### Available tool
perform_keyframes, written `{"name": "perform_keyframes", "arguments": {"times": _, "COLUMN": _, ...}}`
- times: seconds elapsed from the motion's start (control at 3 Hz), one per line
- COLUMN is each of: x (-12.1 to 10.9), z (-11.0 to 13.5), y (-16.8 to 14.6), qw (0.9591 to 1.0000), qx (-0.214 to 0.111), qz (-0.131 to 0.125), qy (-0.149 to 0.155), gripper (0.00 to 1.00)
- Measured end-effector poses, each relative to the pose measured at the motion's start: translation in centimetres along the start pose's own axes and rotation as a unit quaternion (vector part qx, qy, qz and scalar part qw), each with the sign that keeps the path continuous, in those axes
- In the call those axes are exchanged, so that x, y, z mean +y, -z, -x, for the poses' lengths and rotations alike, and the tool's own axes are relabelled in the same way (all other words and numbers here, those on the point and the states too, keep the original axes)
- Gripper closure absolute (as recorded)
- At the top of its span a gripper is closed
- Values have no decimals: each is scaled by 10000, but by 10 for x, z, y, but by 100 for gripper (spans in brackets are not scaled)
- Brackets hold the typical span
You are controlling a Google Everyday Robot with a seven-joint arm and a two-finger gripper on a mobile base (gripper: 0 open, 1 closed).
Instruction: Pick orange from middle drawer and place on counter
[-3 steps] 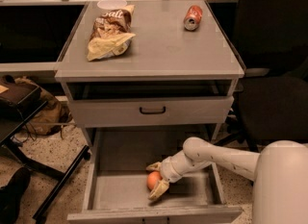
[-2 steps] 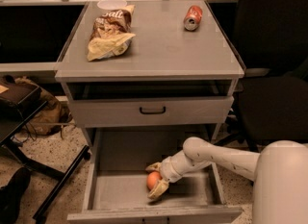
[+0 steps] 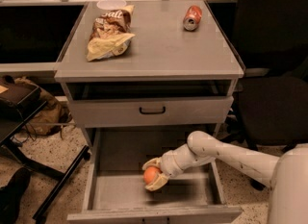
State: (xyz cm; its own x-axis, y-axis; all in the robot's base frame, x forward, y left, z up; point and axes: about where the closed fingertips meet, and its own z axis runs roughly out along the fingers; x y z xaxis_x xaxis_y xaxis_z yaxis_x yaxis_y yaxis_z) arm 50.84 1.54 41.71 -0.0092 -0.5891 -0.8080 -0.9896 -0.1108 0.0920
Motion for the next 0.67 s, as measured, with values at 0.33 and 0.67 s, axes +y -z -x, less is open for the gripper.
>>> {"name": "perform_keyframes", "arguments": {"times": 0.33, "x": 2, "z": 48, "y": 19, "qw": 9990, "qx": -207, "qz": 67, "qy": 381, "gripper": 100}}
{"name": "perform_keyframes", "arguments": {"times": 0.67, "x": -2, "z": 91, "y": 40, "qw": 9969, "qx": -237, "qz": -24, "qy": 748, "gripper": 100}}
